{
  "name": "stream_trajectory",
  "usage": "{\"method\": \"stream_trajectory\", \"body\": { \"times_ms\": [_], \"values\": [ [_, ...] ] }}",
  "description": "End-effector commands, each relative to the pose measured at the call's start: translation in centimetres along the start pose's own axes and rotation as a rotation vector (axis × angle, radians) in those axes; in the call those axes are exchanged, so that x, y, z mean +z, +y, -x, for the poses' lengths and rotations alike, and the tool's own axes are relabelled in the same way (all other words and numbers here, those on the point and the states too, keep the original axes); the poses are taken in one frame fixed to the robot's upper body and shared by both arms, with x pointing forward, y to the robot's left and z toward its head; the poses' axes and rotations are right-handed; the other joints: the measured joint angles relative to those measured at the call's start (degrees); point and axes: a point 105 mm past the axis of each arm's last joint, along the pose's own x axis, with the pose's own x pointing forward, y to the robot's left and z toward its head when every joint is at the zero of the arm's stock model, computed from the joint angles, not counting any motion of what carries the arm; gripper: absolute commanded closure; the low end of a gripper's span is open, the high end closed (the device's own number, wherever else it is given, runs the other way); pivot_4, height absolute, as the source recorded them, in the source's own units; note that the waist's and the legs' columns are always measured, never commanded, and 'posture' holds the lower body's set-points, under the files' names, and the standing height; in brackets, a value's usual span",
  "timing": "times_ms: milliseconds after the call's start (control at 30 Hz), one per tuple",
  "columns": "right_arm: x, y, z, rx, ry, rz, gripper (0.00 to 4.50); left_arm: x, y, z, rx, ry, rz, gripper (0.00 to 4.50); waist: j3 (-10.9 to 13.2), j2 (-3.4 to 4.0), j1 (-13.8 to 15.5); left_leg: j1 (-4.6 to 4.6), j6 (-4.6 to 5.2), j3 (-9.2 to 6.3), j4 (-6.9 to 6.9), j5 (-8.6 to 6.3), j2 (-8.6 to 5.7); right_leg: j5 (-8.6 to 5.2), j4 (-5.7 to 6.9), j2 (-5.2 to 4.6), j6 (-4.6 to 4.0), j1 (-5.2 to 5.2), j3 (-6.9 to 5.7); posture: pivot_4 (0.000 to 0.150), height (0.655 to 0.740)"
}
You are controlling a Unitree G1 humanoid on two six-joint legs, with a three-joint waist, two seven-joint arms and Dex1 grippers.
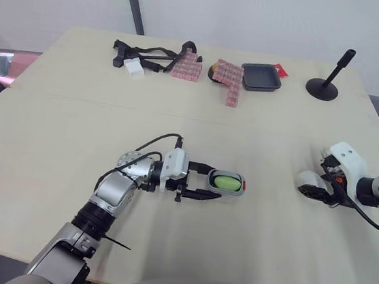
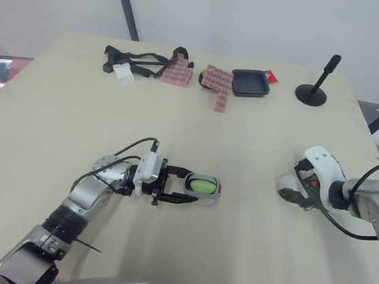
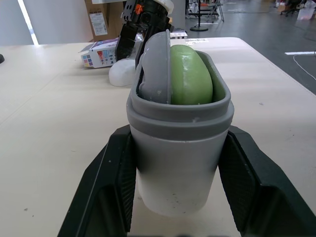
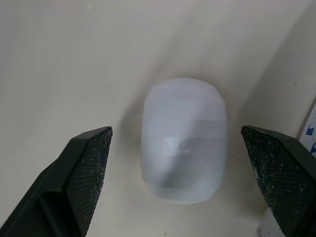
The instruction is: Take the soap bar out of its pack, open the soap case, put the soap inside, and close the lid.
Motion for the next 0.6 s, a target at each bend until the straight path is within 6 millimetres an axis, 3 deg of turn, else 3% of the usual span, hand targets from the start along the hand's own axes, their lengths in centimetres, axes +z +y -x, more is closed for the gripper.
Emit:
{"method": "stream_trajectory", "body": {
  "times_ms": [33, 200, 233, 600],
  "values": [
    [0.65, -0.28, 0.41, -0.022, -0.015, 0.022, 0.75, 0.67, 0.01, -0.01, 0.003, -0.020, -0.026, 2.63, 0.0, 0.00, 0.0, 0.00, 0.00, 0.00, 0.00, 0.00, 0.00, 0.00, 0.00, 0.00, 0.00, 0.00, 0.00, 0.150, 0.7400],
    [0.66, -0.33, 0.38, -0.024, -0.011, 0.024, 2.45, 0.58, -0.19, 0.06, 0.002, -0.017, -0.022, 2.63, 0.0, 0.00, 0.0, 0.00, 0.00, 0.00, 0.00, 0.00, 0.00, 0.00, 0.00, 0.00, 0.00, 0.00, 0.00, 0.150, 0.7400],
    [0.63, -0.40, 0.39, -0.027, -0.008, 0.026, 2.58, 0.60, -0.19, 0.05, 0.002, -0.017, -0.021, 2.63, 0.0, 0.00, 0.0, 0.00, 0.00, 0.00, 0.00, 0.00, 0.00, 0.00, 0.00, 0.00, 0.00, 0.00, 0.00, 0.150, 0.7400],
    [1.32, 0.18, 0.44, -0.002, -0.025, 0.066, 2.58, 0.66, 0.04, -0.01, 0.010, -0.017, -0.023, 2.63, 0.0, 0.00, 0.0, 0.00, 0.00, 0.00, 0.00, 0.00, 0.00, 0.00, 0.00, 0.00, 0.00, 0.00, 0.00, 0.150, 0.7400]
  ]
}}
